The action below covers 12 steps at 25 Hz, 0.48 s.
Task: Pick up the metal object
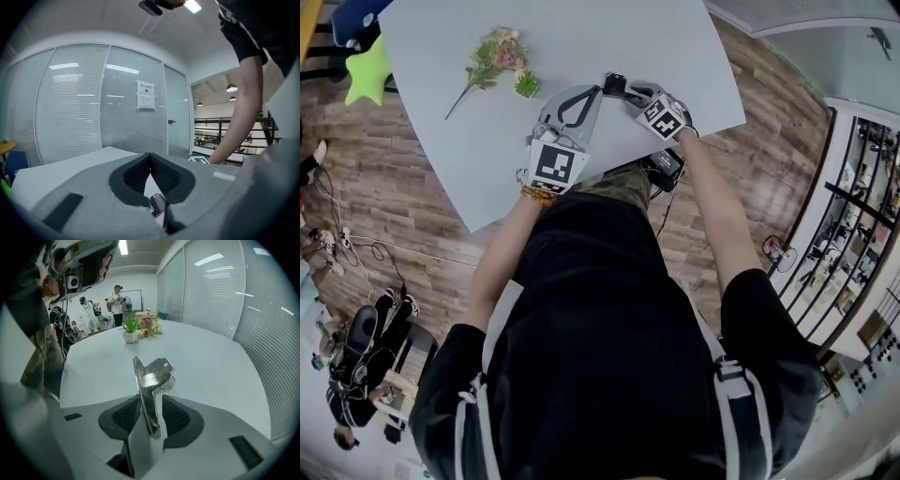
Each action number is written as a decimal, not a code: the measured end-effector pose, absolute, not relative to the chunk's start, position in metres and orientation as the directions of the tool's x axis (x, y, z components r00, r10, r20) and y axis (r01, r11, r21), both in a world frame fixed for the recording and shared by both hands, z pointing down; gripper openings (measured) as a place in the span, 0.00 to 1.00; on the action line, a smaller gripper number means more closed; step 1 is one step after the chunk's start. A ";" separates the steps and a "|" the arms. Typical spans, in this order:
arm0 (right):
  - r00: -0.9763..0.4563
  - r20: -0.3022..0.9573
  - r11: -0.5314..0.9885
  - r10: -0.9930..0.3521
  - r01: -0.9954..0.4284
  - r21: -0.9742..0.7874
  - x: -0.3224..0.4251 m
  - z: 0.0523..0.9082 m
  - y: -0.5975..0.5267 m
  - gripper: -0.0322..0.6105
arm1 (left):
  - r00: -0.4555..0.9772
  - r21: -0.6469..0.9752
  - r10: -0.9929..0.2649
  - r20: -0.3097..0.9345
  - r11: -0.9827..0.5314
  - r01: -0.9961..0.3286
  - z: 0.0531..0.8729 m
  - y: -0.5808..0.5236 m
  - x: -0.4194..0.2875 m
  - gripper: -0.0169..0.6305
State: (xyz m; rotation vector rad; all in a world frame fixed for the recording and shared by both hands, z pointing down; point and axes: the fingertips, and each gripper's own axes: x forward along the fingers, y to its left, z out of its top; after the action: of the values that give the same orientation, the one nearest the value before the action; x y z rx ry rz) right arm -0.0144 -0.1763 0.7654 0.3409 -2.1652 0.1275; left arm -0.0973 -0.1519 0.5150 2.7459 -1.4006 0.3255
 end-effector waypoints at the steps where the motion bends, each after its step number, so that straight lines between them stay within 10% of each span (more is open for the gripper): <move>1: -0.546 0.814 0.955 -0.197 -0.295 0.033 -0.015 0.767 -0.176 0.28 | 0.571 -0.059 -0.795 0.205 -0.592 -0.804 0.515 -0.151 -0.097 0.03; 12: -0.518 0.829 0.944 -0.213 -0.326 0.039 -0.019 0.777 -0.166 0.22 | 0.574 -0.060 -0.793 0.202 -0.595 -0.801 0.518 -0.150 -0.099 0.03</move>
State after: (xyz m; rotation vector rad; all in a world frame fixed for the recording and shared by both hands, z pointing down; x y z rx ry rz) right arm -0.0187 -0.1662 0.7769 0.3812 -2.1333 0.1490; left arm -0.0989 -0.1500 0.5183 2.7531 -1.3951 0.3234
